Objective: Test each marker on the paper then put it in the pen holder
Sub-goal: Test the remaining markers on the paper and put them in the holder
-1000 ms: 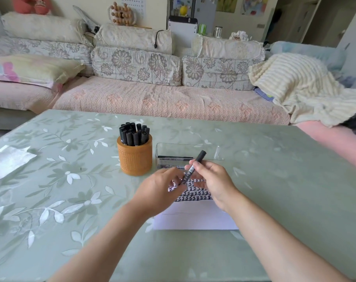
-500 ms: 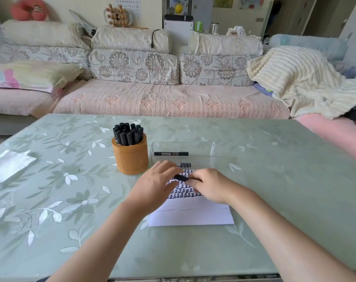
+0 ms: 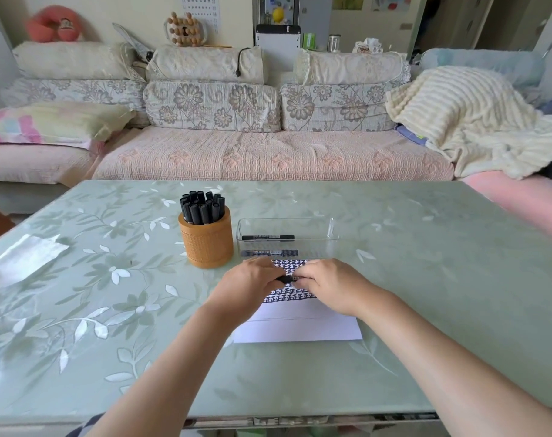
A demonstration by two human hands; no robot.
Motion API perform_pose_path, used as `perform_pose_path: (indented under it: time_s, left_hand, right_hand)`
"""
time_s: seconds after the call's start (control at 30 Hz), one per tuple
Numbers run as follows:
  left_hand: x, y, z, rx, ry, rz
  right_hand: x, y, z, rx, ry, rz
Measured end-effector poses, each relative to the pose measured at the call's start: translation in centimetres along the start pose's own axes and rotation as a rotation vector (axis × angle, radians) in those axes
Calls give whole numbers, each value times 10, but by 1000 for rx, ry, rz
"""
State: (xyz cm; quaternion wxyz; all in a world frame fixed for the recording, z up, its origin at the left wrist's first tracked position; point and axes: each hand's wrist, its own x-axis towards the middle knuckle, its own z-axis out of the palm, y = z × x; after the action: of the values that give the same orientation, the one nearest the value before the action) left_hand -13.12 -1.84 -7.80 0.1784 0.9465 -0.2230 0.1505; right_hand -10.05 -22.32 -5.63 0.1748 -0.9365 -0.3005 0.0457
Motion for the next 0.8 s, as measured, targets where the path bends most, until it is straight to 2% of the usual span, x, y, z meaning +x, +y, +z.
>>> perform_pose_path:
  time_s: [0.13, 0.2, 0.27, 0.37, 0.43, 0.53, 0.7, 0.8]
  left_hand:
    - [2, 8, -8, -169, -102, -159]
    - [1, 6, -10, -221, -101, -162]
    - [0, 1, -10, -171, -42, -81]
    - [0, -3, -10, -91, 18, 21]
    - [-1, -1, -9, -70, 34, 46]
    - [-3, 2, -9, -118, 30, -4]
    - [-7, 0, -11, -270, -72, -157]
    - [-9, -4, -11, -212, 13, -45]
  right_hand:
    - [-2, 2, 2, -180, 218, -182]
    - [-3, 3, 4, -251, 289, -245]
    - [-5, -1, 3, -189, 259, -199]
    - [-6, -7, -3, 51, 42, -3]
    - [-7, -7, -5, 113, -2, 45]
    - [-7, -3, -5, -12, 64, -25]
    - [-7, -1, 1, -226, 263, -224]
    - [-6, -7, 2, -189, 193, -146]
